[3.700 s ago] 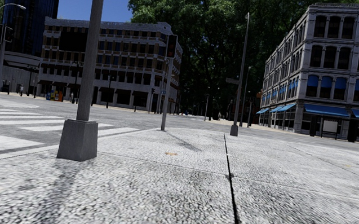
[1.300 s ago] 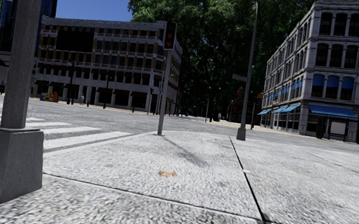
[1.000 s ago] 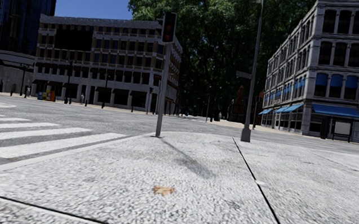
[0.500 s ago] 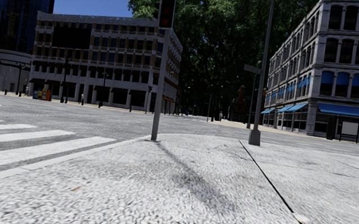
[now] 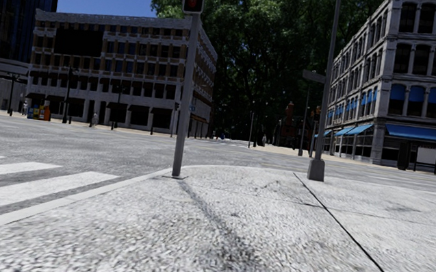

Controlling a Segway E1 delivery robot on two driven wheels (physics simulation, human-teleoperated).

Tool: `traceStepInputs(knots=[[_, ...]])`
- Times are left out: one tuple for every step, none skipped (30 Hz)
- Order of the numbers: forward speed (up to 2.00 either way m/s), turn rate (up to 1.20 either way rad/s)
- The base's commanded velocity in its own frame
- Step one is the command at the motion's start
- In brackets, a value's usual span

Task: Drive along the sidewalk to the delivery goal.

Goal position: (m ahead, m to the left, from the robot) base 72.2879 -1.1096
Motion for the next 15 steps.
traceStepInputs(knots=[[1.62,-1.20],[1.62,-1.20],[1.62,-1.20],[1.62,-1.20],[1.62,-1.20],[1.62,-1.20],[1.62,-1.20],[1.62,-1.20],[1.62,-1.20],[1.62,-1.20],[1.62,-1.15],[1.62,-1.08],[1.62,-1.04],[1.62,-1.04],[1.62,-1.03]])
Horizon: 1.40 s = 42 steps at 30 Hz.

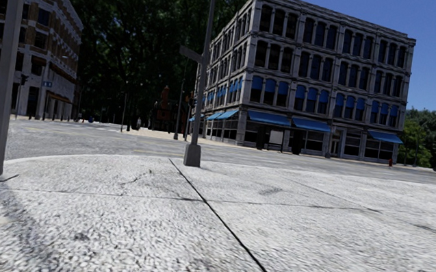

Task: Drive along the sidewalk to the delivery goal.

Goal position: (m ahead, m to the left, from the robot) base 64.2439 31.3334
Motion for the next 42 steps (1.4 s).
traceStepInputs(knots=[[1.62,-1.02],[1.62,-1.02],[1.62,-0.99],[1.62,-0.88],[1.62,-0.88],[1.62,-0.38],[1.63,0.00],[1.68,0.00],[1.76,0.00],[1.83,0.00],[1.91,0.00],[2.00,0.00],[2.00,0.00],[2.00,0.00],[2.00,0.00],[2.00,0.00],[2.00,0.00],[2.00,0.00],[2.00,0.00],[2.00,0.00],[2.00,0.00],[2.00,0.00],[2.00,0.00],[2.00,0.00],[2.00,0.00],[2.00,0.00],[2.00,0.00],[2.00,0.00],[2.00,0.00],[2.00,0.00],[2.00,0.00],[2.00,0.00],[2.00,0.00],[2.00,0.00],[2.00,-0.22],[2.00,-0.22],[2.00,-0.69],[2.00,-0.90],[2.00,-0.99],[2.00,-0.99],[2.00,-1.02],[2.00,-1.04]])
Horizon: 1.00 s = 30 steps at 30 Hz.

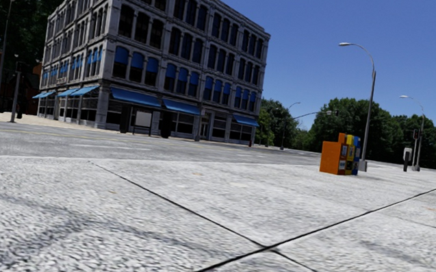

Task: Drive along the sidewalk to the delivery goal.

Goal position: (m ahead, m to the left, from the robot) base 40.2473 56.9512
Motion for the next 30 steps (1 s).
traceStepInputs(knots=[[2.00,-1.06],[2.00,-1.08],[2.00,-1.08],[2.00,-1.08],[2.00,-1.08],[2.00,-1.08],[2.00,-0.99],[2.00,-0.28],[2.00,-0.06],[2.00,0.00],[2.00,0.00],[2.00,0.00],[2.00,0.00],[2.00,0.00],[2.00,0.00],[2.00,0.00],[2.00,0.00],[2.00,0.00],[2.00,0.00],[2.00,0.00],[2.00,0.00],[2.00,0.00],[2.00,0.00],[2.00,-0.21],[2.00,-0.67],[2.00,-0.92],[2.00,-1.07],[2.00,-1.07],[2.00,-1.12],[2.00,-0.65]])
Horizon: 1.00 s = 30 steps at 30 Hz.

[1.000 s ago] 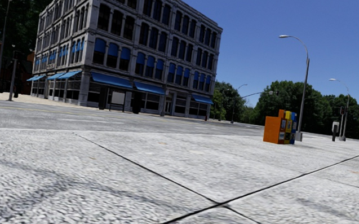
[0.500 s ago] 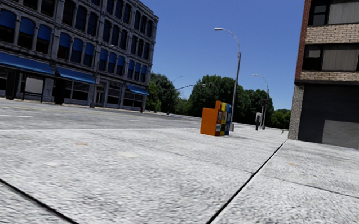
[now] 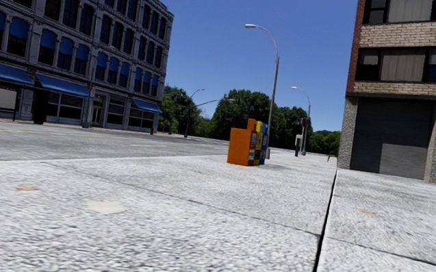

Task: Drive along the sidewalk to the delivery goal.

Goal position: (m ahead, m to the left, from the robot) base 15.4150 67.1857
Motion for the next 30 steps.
traceStepInputs(knots=[[2.00,-0.49],[2.00,-0.44],[2.00,-0.43],[2.00,-0.43],[2.00,-0.43],[2.00,-0.45],[2.00,-0.56],[2.00,-0.68],[2.00,-0.86],[2.00,-0.86],[2.00,-0.97],[2.00,-1.00],[2.00,-1.01],[2.00,-1.01],[2.00,-1.01],[2.00,-0.59],[2.00,-0.59],[2.00,0.00],[2.00,0.00],[2.00,0.00],[2.00,0.00],[2.00,0.00],[2.00,0.00],[2.00,0.00],[2.00,0.00],[2.00,0.00],[2.00,0.00],[2.00,0.00],[2.00,0.00],[2.00,0.00]])
